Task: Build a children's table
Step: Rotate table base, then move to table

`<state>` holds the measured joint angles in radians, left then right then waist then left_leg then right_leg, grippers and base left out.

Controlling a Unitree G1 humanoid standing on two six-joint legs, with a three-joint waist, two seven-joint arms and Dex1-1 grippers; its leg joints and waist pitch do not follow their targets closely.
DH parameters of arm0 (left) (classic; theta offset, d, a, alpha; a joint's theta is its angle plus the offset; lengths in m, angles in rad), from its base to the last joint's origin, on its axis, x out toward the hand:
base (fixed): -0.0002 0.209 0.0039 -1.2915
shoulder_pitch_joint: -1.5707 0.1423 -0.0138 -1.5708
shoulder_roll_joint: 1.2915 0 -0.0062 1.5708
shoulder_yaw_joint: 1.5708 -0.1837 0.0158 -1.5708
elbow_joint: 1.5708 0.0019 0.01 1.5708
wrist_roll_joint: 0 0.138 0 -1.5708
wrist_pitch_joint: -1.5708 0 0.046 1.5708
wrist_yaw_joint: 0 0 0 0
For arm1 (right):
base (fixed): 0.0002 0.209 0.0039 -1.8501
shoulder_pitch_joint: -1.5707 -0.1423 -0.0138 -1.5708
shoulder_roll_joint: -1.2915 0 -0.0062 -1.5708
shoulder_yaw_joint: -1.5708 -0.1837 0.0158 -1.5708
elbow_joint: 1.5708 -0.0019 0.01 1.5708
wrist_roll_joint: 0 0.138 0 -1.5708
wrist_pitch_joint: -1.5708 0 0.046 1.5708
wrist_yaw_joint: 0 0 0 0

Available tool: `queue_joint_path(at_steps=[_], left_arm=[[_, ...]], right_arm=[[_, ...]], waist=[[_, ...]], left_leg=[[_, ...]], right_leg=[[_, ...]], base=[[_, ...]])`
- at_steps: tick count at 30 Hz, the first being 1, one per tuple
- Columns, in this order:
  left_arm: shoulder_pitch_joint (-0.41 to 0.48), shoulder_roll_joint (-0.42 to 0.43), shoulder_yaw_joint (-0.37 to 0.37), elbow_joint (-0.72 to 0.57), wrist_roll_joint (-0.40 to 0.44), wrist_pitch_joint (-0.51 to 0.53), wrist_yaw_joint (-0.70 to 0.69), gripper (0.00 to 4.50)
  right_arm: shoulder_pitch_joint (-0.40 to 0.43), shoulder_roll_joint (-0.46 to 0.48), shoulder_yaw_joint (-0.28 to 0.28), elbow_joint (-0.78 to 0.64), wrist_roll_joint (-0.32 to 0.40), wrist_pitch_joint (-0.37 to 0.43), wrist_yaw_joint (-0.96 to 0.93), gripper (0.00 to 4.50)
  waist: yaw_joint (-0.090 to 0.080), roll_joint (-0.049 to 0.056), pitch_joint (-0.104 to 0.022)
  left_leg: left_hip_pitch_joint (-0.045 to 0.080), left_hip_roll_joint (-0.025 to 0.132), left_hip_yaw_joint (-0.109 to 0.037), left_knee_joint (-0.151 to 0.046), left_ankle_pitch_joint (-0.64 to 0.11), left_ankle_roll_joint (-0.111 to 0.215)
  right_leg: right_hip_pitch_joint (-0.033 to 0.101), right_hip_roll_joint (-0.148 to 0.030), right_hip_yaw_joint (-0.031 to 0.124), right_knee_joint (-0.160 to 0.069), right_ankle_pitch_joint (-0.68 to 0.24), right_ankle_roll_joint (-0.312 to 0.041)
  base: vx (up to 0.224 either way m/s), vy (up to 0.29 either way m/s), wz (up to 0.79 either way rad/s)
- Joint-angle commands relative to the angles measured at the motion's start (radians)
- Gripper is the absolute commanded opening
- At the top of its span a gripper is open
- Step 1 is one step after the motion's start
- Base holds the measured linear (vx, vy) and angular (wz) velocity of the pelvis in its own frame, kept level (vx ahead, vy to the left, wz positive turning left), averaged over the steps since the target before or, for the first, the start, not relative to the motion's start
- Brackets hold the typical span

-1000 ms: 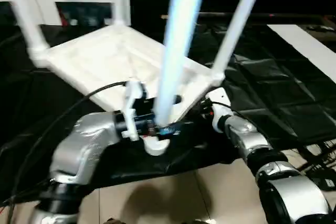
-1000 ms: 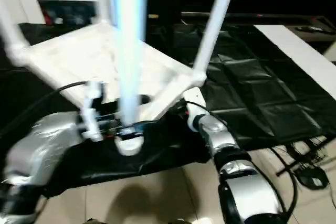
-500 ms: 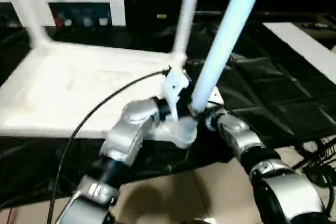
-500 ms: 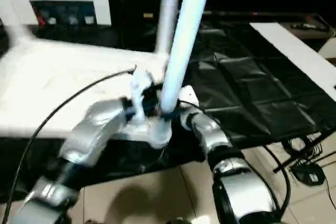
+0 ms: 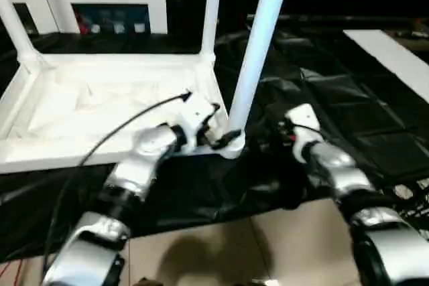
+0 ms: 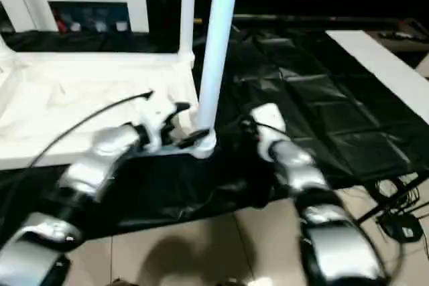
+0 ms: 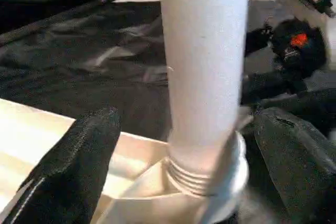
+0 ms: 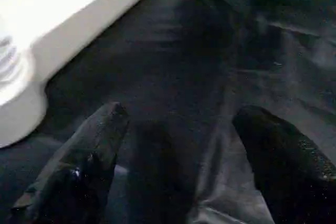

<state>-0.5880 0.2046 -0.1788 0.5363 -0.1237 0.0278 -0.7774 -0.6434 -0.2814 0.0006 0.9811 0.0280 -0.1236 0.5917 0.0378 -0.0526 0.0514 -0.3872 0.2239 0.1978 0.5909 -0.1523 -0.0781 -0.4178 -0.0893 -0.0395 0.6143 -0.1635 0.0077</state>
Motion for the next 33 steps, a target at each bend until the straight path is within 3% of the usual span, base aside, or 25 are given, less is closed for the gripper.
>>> queue_joint_path(at_steps=[1, 2, 3, 5, 6, 7, 8, 10, 14, 18, 20, 21, 22, 23, 24, 25, 26, 27, 28, 29, 30, 31, 32, 33], left_arm=[[0.028, -0.019, 0.038, -0.041, -0.049, 0.023, 0.025, 4.50], [0.030, -0.020, 0.041, -0.044, -0.051, 0.024, 0.028, 4.50], [0.075, -0.022, 0.077, -0.092, -0.072, 0.049, 0.088, 4.50], [0.110, -0.020, 0.097, -0.133, -0.064, 0.080, 0.147, 4.50], [0.136, -0.017, 0.112, -0.163, -0.053, 0.096, 0.187, 4.50], [0.211, -0.022, 0.166, -0.251, -0.027, 0.082, 0.295, 4.50], [0.225, -0.024, 0.179, -0.269, -0.020, 0.080, 0.317, 4.50], [0.261, -0.032, 0.216, -0.314, 0.008, 0.064, 0.387, 4.50], [0.317, -0.054, 0.258, -0.379, 0.002, 0.050, 0.434, 4.50], [0.344, -0.072, 0.258, -0.439, -0.003, 0.069, 0.486, 4.50], [0.353, -0.076, 0.252, -0.459, -0.007, 0.087, 0.499, 4.50], [0.359, -0.084, 0.253, -0.474, -0.004, 0.099, 0.511, 4.50], [0.360, -0.088, 0.253, -0.479, 0.002, 0.106, 0.515, 4.50], [0.360, -0.088, 0.253, -0.479, 0.002, 0.106, 0.515, 4.50], [0.361, -0.090, 0.252, -0.483, 0.007, 0.112, 0.517, 4.50], [0.363, -0.092, 0.252, -0.488, 0.008, 0.116, 0.520, 4.50], [0.366, -0.093, 0.251, -0.492, 0.008, 0.118, 0.522, 4.50], [0.366, -0.093, 0.251, -0.493, 0.008, 0.118, 0.523, 4.50], [0.367, -0.091, 0.250, -0.496, 0.006, 0.123, 0.526, 4.50], [0.367, -0.091, 0.249, -0.496, 0.005, 0.124, 0.526, 4.50], [0.367, -0.089, 0.246, -0.499, 0.003, 0.130, 0.529, 4.50], [0.367, -0.088, 0.244, -0.500, 0.003, 0.132, 0.528, 4.50], [0.367, -0.088, 0.243, -0.501, 0.003, 0.134, 0.528, 4.50], [0.367, -0.087, 0.243, -0.503, 0.003, 0.136, 0.528, 4.50]], right_arm=[[0.042, -0.016, -0.011, -0.118, 0.045, 0.029, 0.046, 3.71], [0.045, -0.017, -0.013, -0.125, 0.048, 0.030, 0.046, 3.71], [0.099, -0.019, -0.037, -0.234, 0.093, 0.071, 0.035, 3.71], [0.133, -0.016, -0.053, -0.292, 0.108, 0.099, 0.001, 3.71], [0.159, -0.014, -0.066, -0.334, 0.117, 0.121, -0.027, 3.71], [0.235, 0.005, -0.094, -0.438, 0.123, 0.153, -0.110, 3.71], [0.251, 0.010, -0.101, -0.462, 0.123, 0.161, -0.121, 3.71], [0.298, 0.037, -0.126, -0.537, 0.129, 0.187, -0.161, 3.71], [0.347, 0.082, -0.151, -0.637, 0.138, 0.197, -0.223, 3.71], [0.381, 0.092, -0.128, -0.724, 0.136, 0.236, -0.251, 3.71], [0.394, 0.088, -0.116, -0.757, 0.135, 0.262, -0.255, 3.71], [0.405, 0.090, -0.114, -0.786, 0.132, 0.286, -0.261, 3.71], [0.410, 0.091, -0.113, -0.799, 0.128, 0.294, -0.263, 3.71], [0.410, 0.091, -0.113, -0.799, 0.128, 0.294, -0.263, 3.71], [0.414, 0.090, -0.112, -0.807, 0.124, 0.299, -0.264, 3.71], [0.418, 0.089, -0.110, -0.816, 0.122, 0.305, -0.267, 3.71], [0.423, 0.088, -0.109, -0.825, 0.121, 0.312, -0.271, 3.71], [0.423, 0.088, -0.108, -0.826, 0.121, 0.313, -0.271, 3.71], [0.425, 0.086, -0.108, -0.833, 0.123, 0.320, -0.275, 3.71], [0.425, 0.086, -0.109, -0.834, 0.123, 0.321, -0.276, 3.71], [0.424, 0.087, -0.114, -0.837, 0.125, 0.320, -0.285, 3.71], [0.423, 0.096, -0.131, -0.836, 0.142, 0.327, -0.297, 3.71], [0.422, 0.103, -0.142, -0.836, 0.155, 0.333, -0.304, 3.71], [0.422, 0.104, -0.146, -0.837, 0.157, 0.335, -0.308, 3.71]], waist=[[0.004, 0.012, -0.076], [0.005, 0.020, -0.076], [0.005, 0.015, -0.074], [0.005, 0.019, -0.073], [0.003, 0.021, -0.070], [0.002, 0.014, -0.066], [0.001, 0.010, -0.064], [-0.003, 0.013, -0.064], [-0.011, 0.013, -0.057], [-0.011, 0.011, -0.054], [-0.015, 0.014, -0.051], [-0.004, 0.002, -0.044], [-0.006, 0.029, -0.035], [-0.005, 0.036, -0.039], [-0.024, 0.039, -0.042], [-0.014, 0.051, -0.031], [-0.015, 0.047, -0.030], [-0.016, 0.038, -0.028], [-0.018, 0.017, -0.012], [-0.018, 0.017, -0.012], [-0.015, 0.035, -0.011], [-0.036, 0.057, -0.013], [-0.059, 0.056, -0.007], [-0.051, 0.067, -0.012]], left_leg=[[0.020, -0.001, 0.000, -0.059, -0.286, 0.037], [0.021, 0.000, -0.001, -0.059, -0.285, 0.037], [0.020, 0.001, 0.000, -0.059, -0.286, 0.042], [0.022, 0.006, -0.002, -0.062, -0.288, 0.044], [0.023, 0.003, -0.001, -0.065, -0.312, 0.036], [0.022, 0.007, -0.003, -0.068, -0.331, 0.020], [0.022, 0.006, -0.003, -0.069, -0.346, 0.017], [0.026, 0.004, -0.005, -0.070, -0.379, 0.007], [0.023, 0.000, -0.011, -0.074, -0.435, -0.012], [0.028, -0.003, -0.013, -0.073, -0.471, -0.020], [0.052, -0.005, -0.020, -0.073, -0.581, -0.036], [-0.008, -0.023, -0.053, -0.099, -0.612, 0.003], [-0.005, -0.020, -0.057, -0.114, -0.663, 0.005], [0.016, -0.019, -0.066, -0.111, -0.712, 0.010], [-0.012, -0.028, -0.080, -0.109, -0.721, 0.030], [-0.032, -0.036, -0.074, -0.133, -0.745, 0.039], [-0.035, -0.041, -0.070, -0.130, -0.725, 0.050], [-0.018, -0.046, -0.065, -0.109, -0.693, 0.052], [0.048, -0.055, -0.050, 0.013, -0.533, 0.063], [0.048, -0.055, -0.050, 0.013, -0.533, 0.063], [0.003, -0.032, -0.055, 0.014, -0.436, 0.085], [0.094, -0.007, -0.053, -0.009, -0.518, 0.022], [0.107, 0.021, -0.092, -0.062, -0.776, -0.055], [0.116, 0.038, -0.097, -0.090, -0.839, -0.070]], right_leg=[[0.053, -0.022, 0.020, -0.065, -0.121, -0.247], [0.054, -0.022, 0.020, -0.063, -0.115, -0.248], [0.054, -0.022, 0.020, -0.066, -0.121, -0.249], [0.055, -0.022, 0.020, -0.066, -0.124, -0.239], [0.050, -0.020, 0.018, -0.074, -0.204, -0.218], [0.049, -0.019, 0.019, -0.079, -0.258, -0.193], [0.046, -0.021, 0.018, -0.084, -0.292, -0.179], [0.037, -0.018, 0.017, -0.093, -0.372, -0.139], [0.023, -0.017, 0.013, -0.107, -0.487, -0.076], [0.013, -0.015, 0.012, -0.117, -0.542, -0.032], [0.011, -0.010, 0.000, -0.129, -0.667, 0.012], [0.069, -0.038, -0.045, -0.129, -0.740, 0.041], [0.074, -0.033, -0.060, -0.141, -0.796, 0.058], [0.077, -0.040, -0.070, -0.144, -0.787, 0.040], [0.129, -0.049, -0.088, -0.133, -0.777, 0.011], [0.160, -0.035, -0.102, -0.111, -0.755, -0.010], [0.174, -0.036, -0.097, -0.099, -0.726, -0.030], [0.157, -0.054, -0.097, -0.130, -0.776, -0.039], [0.115, -0.136, -0.121, -0.233, -1.016, -0.051], [0.115, -0.136, -0.121, -0.233, -1.016, -0.051], [0.188, -0.153, -0.152, -0.228, -1.024, -0.045], [0.118, -0.092, -0.129, -0.206, -0.946, -0.054], [0.111, -0.028, -0.142, -0.128, -0.705, -0.075], [0.116, -0.016, -0.120, -0.098, -0.586, -0.093]], base=[[0.000, 0.000, 0.00], [0.000, 0.000, 0.00], [0.000, 0.000, 0.00], [0.000, 0.000, 0.00], [0.000, 0.000, 0.00], [0.000, 0.000, 0.00], [0.000, 0.000, 0.00], [0.000, 0.000, 0.00], [0.000, 0.000, 0.00], [0.000, 0.000, 0.00], [0.000, 0.000, 0.00], [0.000, 0.000, 0.00], [0.000, 0.000, 0.00], [0.013, 0.021, 0.36], [0.013, 0.021, 0.36], [0.007, 0.009, 0.43], [0.026, -0.020, 0.58], [0.026, -0.020, 0.58], [0.061, -0.043, 0.69], [0.081, -0.005, 0.62], [0.081, -0.005, 0.62], [0.055, 0.039, 0.46], [0.071, 0.036, 0.23], [0.071, 0.036, 0.23]])
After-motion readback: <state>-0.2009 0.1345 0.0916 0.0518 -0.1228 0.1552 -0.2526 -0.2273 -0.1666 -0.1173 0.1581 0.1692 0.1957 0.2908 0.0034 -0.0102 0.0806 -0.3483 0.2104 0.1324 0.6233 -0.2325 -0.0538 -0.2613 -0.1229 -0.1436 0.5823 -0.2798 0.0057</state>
